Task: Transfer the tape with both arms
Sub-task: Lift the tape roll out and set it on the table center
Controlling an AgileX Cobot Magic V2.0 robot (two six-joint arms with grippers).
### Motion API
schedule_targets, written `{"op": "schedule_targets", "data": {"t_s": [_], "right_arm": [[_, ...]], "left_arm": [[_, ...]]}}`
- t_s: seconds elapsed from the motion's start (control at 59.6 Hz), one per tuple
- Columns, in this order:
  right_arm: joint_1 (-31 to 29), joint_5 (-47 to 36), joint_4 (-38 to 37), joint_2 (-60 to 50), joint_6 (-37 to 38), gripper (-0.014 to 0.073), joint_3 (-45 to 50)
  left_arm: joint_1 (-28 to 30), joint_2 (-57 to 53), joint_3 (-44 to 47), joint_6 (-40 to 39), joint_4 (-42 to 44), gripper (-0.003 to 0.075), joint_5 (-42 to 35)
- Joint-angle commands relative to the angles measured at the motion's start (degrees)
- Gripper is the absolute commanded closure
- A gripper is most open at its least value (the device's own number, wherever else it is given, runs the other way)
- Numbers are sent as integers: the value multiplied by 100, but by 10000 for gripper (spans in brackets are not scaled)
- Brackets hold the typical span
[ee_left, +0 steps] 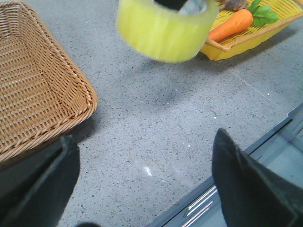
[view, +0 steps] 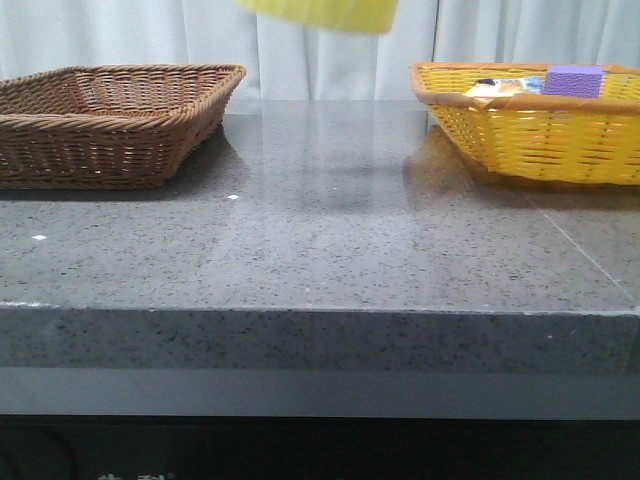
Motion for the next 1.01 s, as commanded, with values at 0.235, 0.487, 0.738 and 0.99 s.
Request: {"op": "schedule_targets", "data": {"t_s": [0.235, 0.487, 0.738, 0.99], "right_arm": [[123, -449, -513, 366, -26, 449, -185], [123, -555, -697, 775, -26, 449, -185], [123, -579, -697, 850, -26, 346, -193], [123, -283, -616, 641, 138, 211, -454]], "left_arm": [[-46, -1, -204, 17, -82, 155, -362], [-46, -1, -204, 17, -82, 155, -362], [-46, -1, -204, 17, -82, 155, -362], [-46, -1, -204, 17, -82, 155, -362]]}}
